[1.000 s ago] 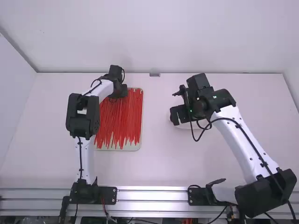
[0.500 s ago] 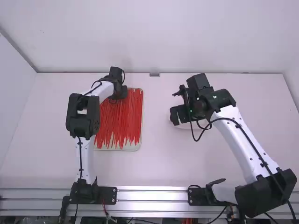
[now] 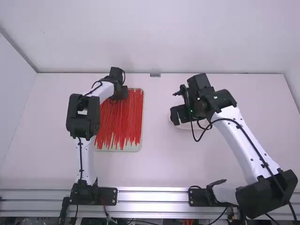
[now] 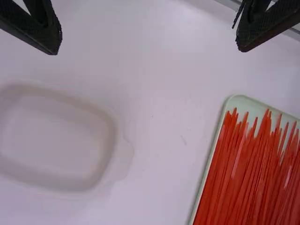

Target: Fasten the cable tie

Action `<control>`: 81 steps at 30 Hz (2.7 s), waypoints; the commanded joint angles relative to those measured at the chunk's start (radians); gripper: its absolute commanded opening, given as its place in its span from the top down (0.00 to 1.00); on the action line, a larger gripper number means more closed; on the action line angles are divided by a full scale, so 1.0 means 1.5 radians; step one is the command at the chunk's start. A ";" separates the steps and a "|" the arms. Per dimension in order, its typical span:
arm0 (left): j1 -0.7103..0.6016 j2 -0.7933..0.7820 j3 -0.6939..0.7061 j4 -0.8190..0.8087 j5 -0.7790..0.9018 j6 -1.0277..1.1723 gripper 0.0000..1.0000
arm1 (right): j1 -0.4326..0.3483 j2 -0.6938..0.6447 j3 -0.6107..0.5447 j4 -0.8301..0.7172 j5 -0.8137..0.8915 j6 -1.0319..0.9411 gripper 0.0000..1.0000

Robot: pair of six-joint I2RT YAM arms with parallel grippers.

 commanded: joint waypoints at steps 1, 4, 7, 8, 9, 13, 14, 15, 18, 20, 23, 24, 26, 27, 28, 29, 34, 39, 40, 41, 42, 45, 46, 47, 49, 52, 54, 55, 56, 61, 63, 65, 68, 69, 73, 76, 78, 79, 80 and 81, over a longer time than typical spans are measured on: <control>0.003 0.014 -0.013 -0.005 -0.005 0.006 0.98 | 0.002 0.007 0.015 -0.001 0.001 -0.001 0.00; 0.004 0.014 -0.013 -0.002 -0.005 0.005 0.98 | 0.002 0.007 0.015 -0.001 0.001 -0.001 0.00; 0.002 0.014 -0.002 -0.014 -0.005 -0.002 0.98 | 0.002 0.007 0.015 -0.001 0.001 -0.001 0.00; 0.004 0.014 0.008 -0.026 -0.005 -0.001 0.98 | 0.002 0.007 0.015 0.000 0.001 -0.001 0.00; 0.004 0.014 0.015 -0.035 -0.006 -0.001 0.98 | 0.002 0.007 0.015 0.001 0.001 -0.001 0.00; -0.001 0.003 0.083 -0.112 -0.026 0.001 0.98 | 0.002 0.007 0.016 0.003 0.001 -0.001 0.00; -0.002 -0.005 0.105 -0.135 -0.034 0.001 0.98 | 0.002 0.007 0.016 0.004 0.001 -0.001 0.00; -0.002 -0.012 0.123 -0.151 -0.038 0.000 0.98 | 0.003 0.007 0.016 0.005 0.001 -0.001 0.00; -0.003 -0.039 0.163 -0.189 -0.038 0.001 0.98 | 0.001 0.007 0.016 0.009 0.001 -0.001 0.00; -0.012 -0.069 0.178 -0.211 -0.045 -0.001 0.98 | 0.002 0.007 0.016 0.012 0.001 -0.001 0.00; -0.016 -0.125 0.183 -0.235 -0.045 -0.002 0.98 | 0.007 0.007 0.016 0.020 0.001 -0.001 0.00; -0.014 -0.141 0.183 -0.241 -0.045 -0.002 0.98 | 0.006 0.007 0.016 0.023 0.001 -0.001 0.00; -0.016 -0.172 0.179 -0.251 -0.045 -0.002 0.98 | 0.006 0.007 0.016 0.027 0.001 -0.001 0.00; -0.020 -0.203 0.173 -0.259 -0.045 -0.001 0.98 | 0.006 0.007 0.016 0.030 0.001 -0.001 0.00; -0.020 -0.226 0.167 -0.268 -0.052 -0.002 0.98 | 0.007 0.007 0.016 0.032 0.001 -0.001 0.00; -0.020 -0.245 0.163 -0.276 -0.062 -0.002 0.98 | 0.006 0.007 0.016 0.035 0.001 -0.001 0.01; -0.033 -0.351 0.115 -0.310 -0.115 -0.005 0.98 | 0.006 0.007 0.016 0.058 0.001 -0.004 0.01; -0.052 -0.469 -0.003 -0.292 -0.149 -0.025 0.98 | 0.006 0.007 0.016 0.083 -0.002 -0.003 0.00; -0.056 -0.505 -0.045 -0.275 -0.149 -0.032 0.98 | 0.006 0.007 0.016 0.090 -0.002 0.000 0.01; -0.062 -0.547 -0.097 -0.251 -0.148 -0.045 0.98 | 0.006 0.007 0.016 0.097 -0.008 -0.001 0.00; -0.063 -0.559 -0.110 -0.244 -0.146 -0.044 0.98 | 0.006 0.007 0.016 0.099 -0.013 -0.001 0.00; -0.068 -0.643 -0.207 -0.182 -0.115 -0.044 0.98 | 0.006 0.007 0.016 0.119 -0.061 -0.001 0.00; -0.068 -0.680 -0.246 -0.152 -0.090 -0.043 0.98 | 0.006 0.007 0.016 0.127 -0.081 -0.004 0.00; -0.067 -0.711 -0.279 -0.121 -0.065 -0.043 0.98 | 0.006 0.007 0.016 0.138 -0.106 -0.008 0.01; -0.068 -0.754 -0.322 -0.076 -0.024 -0.040 0.98 | 0.007 0.007 0.016 0.152 -0.141 -0.018 0.00; -0.068 -0.814 -0.375 -0.007 0.049 -0.034 0.98 | 0.006 0.007 0.016 0.184 -0.209 -0.021 0.01; -0.067 -0.840 -0.395 0.033 0.084 -0.041 0.98 | 0.006 0.007 0.016 0.205 -0.253 -0.021 0.01; -0.067 -0.849 -0.402 0.053 0.103 -0.042 0.98 | 0.007 0.007 0.016 0.216 -0.279 -0.021 0.00; -0.068 -0.855 -0.407 0.073 0.124 -0.041 0.98 | 0.006 0.007 0.016 0.228 -0.308 -0.021 0.00; -0.068 -0.851 -0.410 0.134 0.179 -0.069 0.98 | 0.008 0.007 0.016 0.271 -0.415 -0.021 0.00; -0.068 -0.831 -0.410 0.176 0.222 -0.103 0.98 | 0.020 0.007 0.016 0.293 -0.444 -0.021 0.00; -0.068 -0.813 -0.410 0.212 0.258 -0.132 0.98 | 0.032 0.007 0.016 0.307 -0.439 -0.021 0.00; -0.085 -0.785 -0.410 0.271 0.291 -0.173 0.98 | 0.052 0.007 0.016 0.332 -0.433 -0.028 0.00; -0.092 -0.779 -0.410 0.285 0.291 -0.181 0.98 | 0.057 0.007 0.016 0.337 -0.433 -0.035 0.00; -0.125 -0.757 -0.410 0.350 0.288 -0.195 0.98 | 0.075 0.007 0.016 0.369 -0.433 -0.049 0.00; -0.143 -0.756 -0.410 0.396 0.290 -0.202 0.98 | 0.075 0.007 0.016 0.391 -0.433 -0.048 0.03; -0.148 -0.756 -0.410 0.410 0.290 -0.223 0.98 | 0.075 0.007 0.016 0.395 -0.433 -0.038 0.04; -0.145 -0.756 -0.410 0.421 0.292 -0.242 0.98 | 0.074 0.007 0.016 0.400 -0.433 -0.025 0.05; -0.146 -0.757 -0.410 0.428 0.294 -0.256 0.98 | 0.071 0.007 0.016 0.404 -0.433 -0.019 0.10; -0.147 -0.757 -0.410 0.430 0.294 -0.257 0.98 | 0.071 0.007 0.016 0.404 -0.433 -0.019 0.12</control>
